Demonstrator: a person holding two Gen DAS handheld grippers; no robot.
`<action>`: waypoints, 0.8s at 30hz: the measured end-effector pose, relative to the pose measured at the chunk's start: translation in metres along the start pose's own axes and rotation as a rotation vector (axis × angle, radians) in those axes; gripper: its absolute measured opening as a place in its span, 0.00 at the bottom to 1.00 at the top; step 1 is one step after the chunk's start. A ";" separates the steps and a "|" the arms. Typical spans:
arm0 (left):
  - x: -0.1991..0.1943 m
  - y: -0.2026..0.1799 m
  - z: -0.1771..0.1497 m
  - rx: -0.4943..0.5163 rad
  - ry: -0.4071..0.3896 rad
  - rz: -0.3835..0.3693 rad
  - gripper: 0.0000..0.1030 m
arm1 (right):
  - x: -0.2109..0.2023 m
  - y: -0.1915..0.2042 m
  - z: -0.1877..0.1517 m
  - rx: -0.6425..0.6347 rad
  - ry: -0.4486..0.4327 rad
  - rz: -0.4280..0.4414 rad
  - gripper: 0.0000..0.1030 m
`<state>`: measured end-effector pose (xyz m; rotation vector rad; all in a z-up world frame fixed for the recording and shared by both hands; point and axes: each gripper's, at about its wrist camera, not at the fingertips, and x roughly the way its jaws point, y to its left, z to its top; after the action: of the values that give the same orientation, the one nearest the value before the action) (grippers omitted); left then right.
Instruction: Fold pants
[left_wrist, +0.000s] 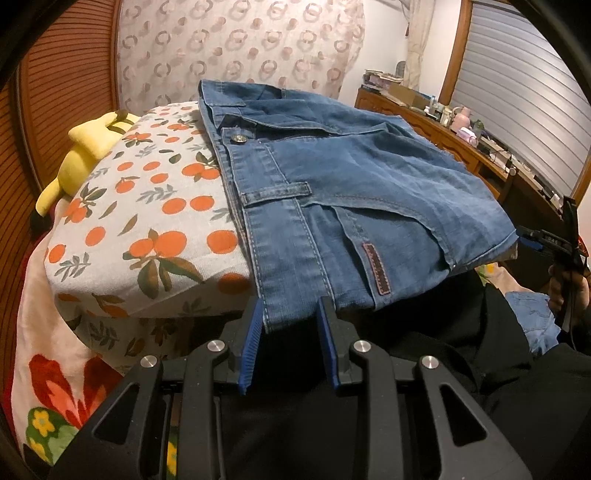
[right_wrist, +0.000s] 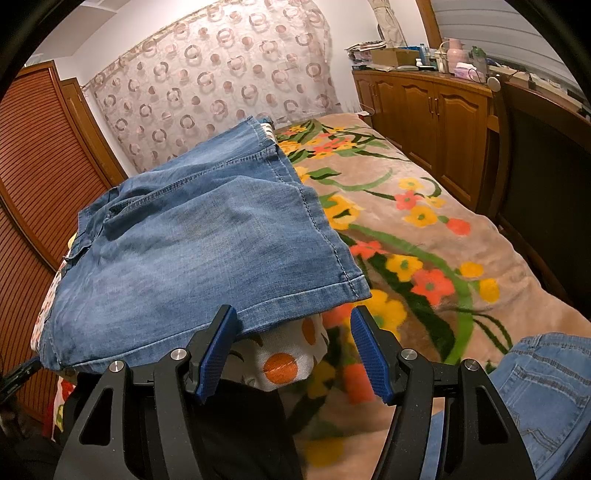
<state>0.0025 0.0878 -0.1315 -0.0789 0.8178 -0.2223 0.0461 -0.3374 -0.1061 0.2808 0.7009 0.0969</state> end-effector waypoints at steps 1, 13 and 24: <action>0.001 0.001 0.001 -0.001 0.000 -0.003 0.30 | 0.000 0.000 0.000 0.000 0.000 0.000 0.64; -0.001 0.006 0.003 -0.043 -0.017 -0.045 0.31 | -0.001 0.001 -0.001 -0.003 0.000 -0.003 0.64; -0.002 0.000 0.014 0.014 -0.055 -0.058 0.27 | -0.001 0.001 -0.002 -0.003 0.002 -0.002 0.64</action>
<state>0.0111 0.0877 -0.1204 -0.0951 0.7593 -0.2801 0.0445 -0.3362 -0.1067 0.2769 0.7029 0.0964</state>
